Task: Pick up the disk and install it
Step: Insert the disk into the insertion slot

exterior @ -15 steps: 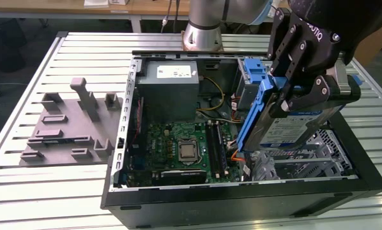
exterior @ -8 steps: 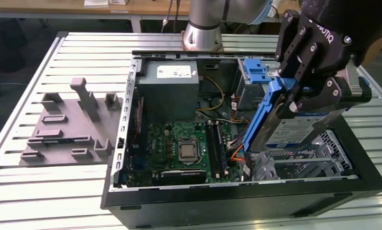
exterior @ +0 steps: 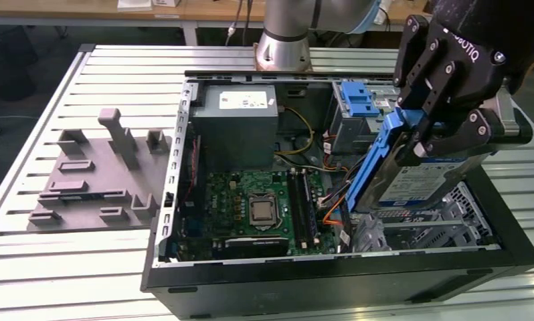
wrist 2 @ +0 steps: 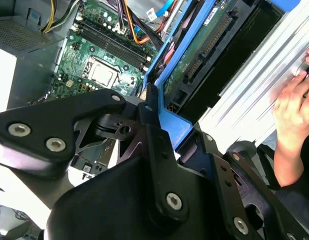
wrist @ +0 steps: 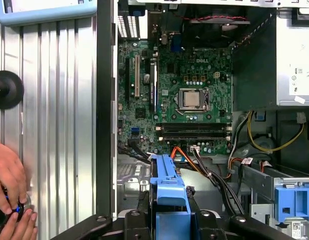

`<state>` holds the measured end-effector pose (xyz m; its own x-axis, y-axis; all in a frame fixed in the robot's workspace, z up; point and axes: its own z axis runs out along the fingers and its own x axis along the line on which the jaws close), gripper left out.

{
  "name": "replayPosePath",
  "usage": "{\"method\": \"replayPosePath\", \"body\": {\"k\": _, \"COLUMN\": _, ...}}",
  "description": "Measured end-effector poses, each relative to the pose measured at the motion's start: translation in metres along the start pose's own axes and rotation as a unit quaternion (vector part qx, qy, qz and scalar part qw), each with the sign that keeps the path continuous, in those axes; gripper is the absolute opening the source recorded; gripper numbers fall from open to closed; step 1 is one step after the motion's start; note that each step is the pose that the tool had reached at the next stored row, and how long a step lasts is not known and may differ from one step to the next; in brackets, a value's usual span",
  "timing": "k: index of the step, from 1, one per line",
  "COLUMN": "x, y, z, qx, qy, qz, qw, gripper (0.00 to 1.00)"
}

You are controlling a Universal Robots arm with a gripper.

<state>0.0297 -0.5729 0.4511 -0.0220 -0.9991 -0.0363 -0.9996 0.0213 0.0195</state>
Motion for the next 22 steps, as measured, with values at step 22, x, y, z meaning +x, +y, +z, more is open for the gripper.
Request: {"method": "replayPosePath", "body": {"k": 22, "x": -0.0005, "y": -0.0276, "z": 0.0017, "qx": -0.0007, "qy": 0.0000, "qz": 0.000, "qw": 1.0000, "gripper": 0.36}}
